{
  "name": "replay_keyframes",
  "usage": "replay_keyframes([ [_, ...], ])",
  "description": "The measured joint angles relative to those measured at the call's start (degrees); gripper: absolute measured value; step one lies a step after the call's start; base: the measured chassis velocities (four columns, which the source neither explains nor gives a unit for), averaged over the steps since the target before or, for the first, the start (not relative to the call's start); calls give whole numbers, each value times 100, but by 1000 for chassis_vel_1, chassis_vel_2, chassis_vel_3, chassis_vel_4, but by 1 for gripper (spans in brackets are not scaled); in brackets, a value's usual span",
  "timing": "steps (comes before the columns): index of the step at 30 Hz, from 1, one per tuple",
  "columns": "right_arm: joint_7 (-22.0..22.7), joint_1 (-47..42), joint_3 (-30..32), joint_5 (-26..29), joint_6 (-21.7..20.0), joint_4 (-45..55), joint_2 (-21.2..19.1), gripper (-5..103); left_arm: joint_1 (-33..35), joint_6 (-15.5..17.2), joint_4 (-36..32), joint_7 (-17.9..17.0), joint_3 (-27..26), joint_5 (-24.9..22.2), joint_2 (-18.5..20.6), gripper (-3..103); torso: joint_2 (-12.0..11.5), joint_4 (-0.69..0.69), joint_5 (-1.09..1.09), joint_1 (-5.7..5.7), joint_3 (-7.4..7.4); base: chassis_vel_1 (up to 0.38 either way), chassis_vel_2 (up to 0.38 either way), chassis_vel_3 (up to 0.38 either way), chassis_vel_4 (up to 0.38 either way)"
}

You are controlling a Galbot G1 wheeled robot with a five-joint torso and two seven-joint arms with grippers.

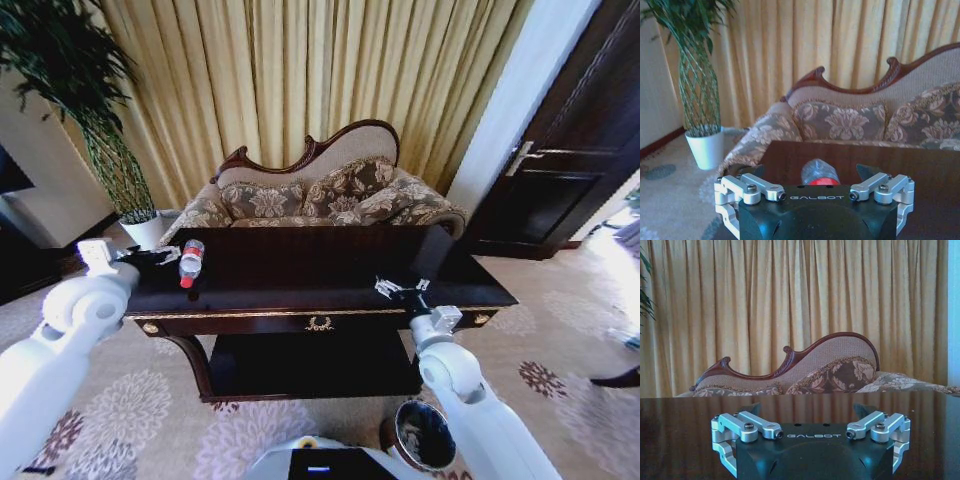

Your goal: Move to the front of the table and place the trash on the table into the trash bin.

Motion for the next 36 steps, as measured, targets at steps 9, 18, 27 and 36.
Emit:
replay_keyframes([
  [9,-18,-6,16,-18,55,-94,32,100,-630,179,288,-440,783,-346,-173,100,0,0,0,0,0,0,0,0,0],
  [18,-40,35,-12,-46,102,-226,39,100,-945,421,420,-1077,1054,-838,-264,100,0,0,0,0,0,0,0,0,0],
  [27,-75,38,-19,-109,167,-292,51,100,-962,430,527,-1258,1045,-987,-245,100,0,1,-1,0,-1,0,0,0,0],
  [36,-99,23,-7,-148,233,-331,81,100,-1060,428,632,-1458,1153,-1323,-284,100,0,0,0,0,-1,0,0,0,0],
])
